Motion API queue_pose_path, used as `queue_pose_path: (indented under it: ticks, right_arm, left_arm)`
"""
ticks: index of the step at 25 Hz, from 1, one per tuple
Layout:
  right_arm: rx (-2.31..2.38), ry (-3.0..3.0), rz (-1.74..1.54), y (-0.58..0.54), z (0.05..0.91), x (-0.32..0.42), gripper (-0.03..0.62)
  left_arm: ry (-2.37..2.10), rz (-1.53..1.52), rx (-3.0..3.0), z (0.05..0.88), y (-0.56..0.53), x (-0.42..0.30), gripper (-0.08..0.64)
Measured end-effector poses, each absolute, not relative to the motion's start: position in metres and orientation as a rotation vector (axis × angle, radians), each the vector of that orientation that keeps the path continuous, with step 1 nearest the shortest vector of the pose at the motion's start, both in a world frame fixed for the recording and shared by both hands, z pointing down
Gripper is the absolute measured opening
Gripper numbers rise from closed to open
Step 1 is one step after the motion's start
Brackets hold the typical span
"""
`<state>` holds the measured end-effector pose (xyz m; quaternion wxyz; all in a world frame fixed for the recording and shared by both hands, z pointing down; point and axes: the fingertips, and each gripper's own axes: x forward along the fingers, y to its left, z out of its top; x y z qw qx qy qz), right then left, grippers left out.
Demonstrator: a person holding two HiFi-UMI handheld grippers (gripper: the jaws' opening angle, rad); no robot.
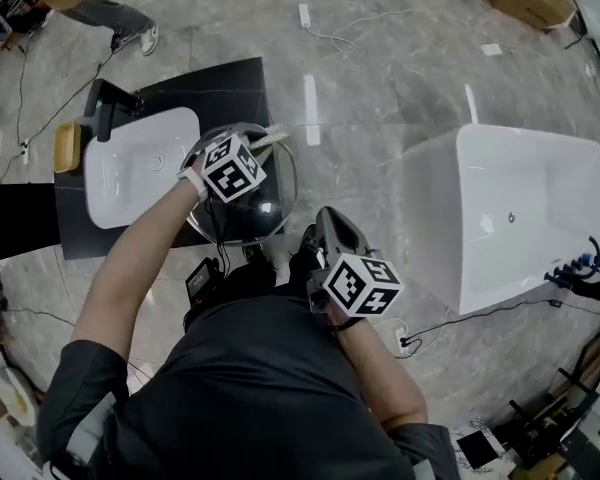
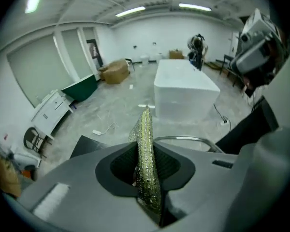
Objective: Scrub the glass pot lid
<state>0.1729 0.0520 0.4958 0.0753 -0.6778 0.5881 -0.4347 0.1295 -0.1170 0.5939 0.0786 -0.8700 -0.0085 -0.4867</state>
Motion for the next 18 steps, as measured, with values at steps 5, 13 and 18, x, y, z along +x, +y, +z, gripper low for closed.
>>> queue_pose_path:
  ticks: [5, 13, 18]
  right_arm:
    - [-2.007, 1.670, -1.340, 0.066, 0.506, 0.193, 0.006]
    - [-1.957, 1.703, -1.357, 0.054, 0.508, 0.195, 0.007]
    - [-1.958, 1.749, -1.365, 0.048, 0.507, 0.186, 0.006]
  left_arm:
    - [-0.170, -1.589, -2.485, 0.627, -0.086, 0.124, 0.075]
    - [-0.304, -1.606, -2.398, 0.631, -0.033, 0.117, 0.075]
    - [-0.359, -1.579, -2.410, 0.632, -0.001, 0.108, 0.075]
